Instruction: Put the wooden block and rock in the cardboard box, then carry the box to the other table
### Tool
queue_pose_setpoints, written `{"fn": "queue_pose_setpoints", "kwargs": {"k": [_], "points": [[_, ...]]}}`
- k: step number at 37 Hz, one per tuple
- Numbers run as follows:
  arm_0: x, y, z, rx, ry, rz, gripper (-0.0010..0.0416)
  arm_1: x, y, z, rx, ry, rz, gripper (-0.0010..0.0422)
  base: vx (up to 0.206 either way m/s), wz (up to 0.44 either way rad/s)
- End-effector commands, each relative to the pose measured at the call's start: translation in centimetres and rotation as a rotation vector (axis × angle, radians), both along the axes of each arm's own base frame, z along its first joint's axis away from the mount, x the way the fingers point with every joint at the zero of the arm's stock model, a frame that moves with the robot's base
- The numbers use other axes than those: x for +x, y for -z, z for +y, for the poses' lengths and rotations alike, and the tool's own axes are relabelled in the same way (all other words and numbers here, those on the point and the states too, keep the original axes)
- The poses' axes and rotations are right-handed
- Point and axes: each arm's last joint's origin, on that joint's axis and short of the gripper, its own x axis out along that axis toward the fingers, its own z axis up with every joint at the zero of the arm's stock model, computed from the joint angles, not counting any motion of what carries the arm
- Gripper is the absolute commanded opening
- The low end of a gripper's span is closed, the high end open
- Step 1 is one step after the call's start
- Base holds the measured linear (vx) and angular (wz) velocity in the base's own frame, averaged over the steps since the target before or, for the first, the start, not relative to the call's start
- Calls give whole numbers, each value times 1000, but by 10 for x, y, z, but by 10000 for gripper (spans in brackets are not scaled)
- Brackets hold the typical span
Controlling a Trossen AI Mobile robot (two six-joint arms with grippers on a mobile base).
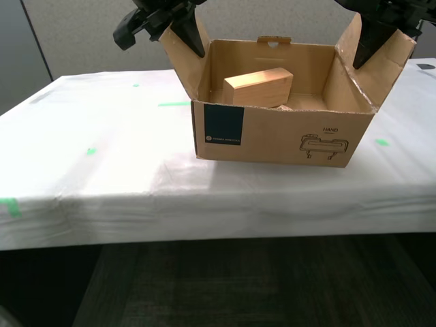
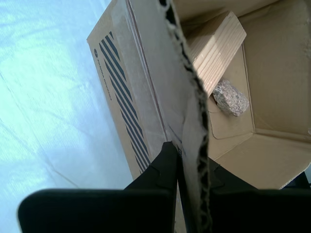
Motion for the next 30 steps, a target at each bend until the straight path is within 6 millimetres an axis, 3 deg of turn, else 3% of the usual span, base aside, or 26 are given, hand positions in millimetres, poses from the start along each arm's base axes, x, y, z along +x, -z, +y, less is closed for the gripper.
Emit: {"fn": "queue_pose_setpoints", "kwargs": {"k": [1,10,17,23,30], "points": [[0,-1,1,7,-11,-3,-1,0,-2,0,-11,10,-10,-1,118,-7],[0,0,1,6,-11,-1,-1,-1,-1,0,-11,11,-11,-1,110,-5],[1,0,1,9,-7,-5,-1,-19,8,13,-22,-34,-18,-1,115,2],[11,15,4,2,5,36,-1,-32,9,23,-53,-71,-17,-1,127,-1],[19,28,7,-5,4,67,-1,-33,8,23,-59,-81,-13,-1,118,3]]}}
